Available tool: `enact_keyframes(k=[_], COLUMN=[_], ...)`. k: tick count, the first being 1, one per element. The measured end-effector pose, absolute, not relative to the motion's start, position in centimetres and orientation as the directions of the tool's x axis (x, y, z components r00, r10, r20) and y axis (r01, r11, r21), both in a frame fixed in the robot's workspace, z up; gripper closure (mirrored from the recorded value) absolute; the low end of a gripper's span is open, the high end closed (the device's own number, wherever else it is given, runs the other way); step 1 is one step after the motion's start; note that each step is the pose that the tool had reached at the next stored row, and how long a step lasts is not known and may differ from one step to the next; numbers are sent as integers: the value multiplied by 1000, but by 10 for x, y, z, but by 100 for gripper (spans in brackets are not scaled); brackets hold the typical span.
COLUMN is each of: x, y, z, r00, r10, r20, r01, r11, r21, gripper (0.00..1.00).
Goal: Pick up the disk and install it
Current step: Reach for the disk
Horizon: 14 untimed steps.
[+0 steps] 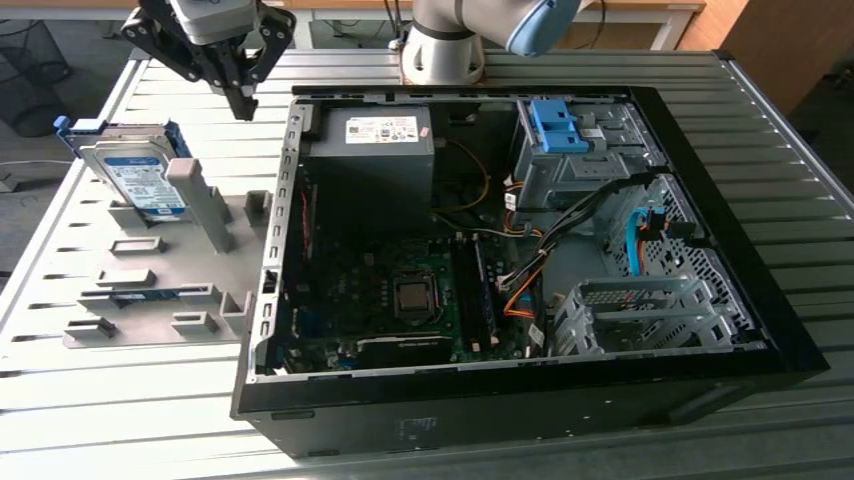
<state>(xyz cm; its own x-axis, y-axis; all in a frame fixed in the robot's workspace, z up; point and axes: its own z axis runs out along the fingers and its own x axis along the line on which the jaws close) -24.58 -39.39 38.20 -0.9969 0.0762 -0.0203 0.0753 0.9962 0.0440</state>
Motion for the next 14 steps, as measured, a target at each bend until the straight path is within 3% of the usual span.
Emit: enact_keyframes(k=[14], x=[-251], y=[-394], z=[381], r00=[-997], r10=[76], r20=[-20], r01=[75], r11=[996], r21=[44], gripper=[89])
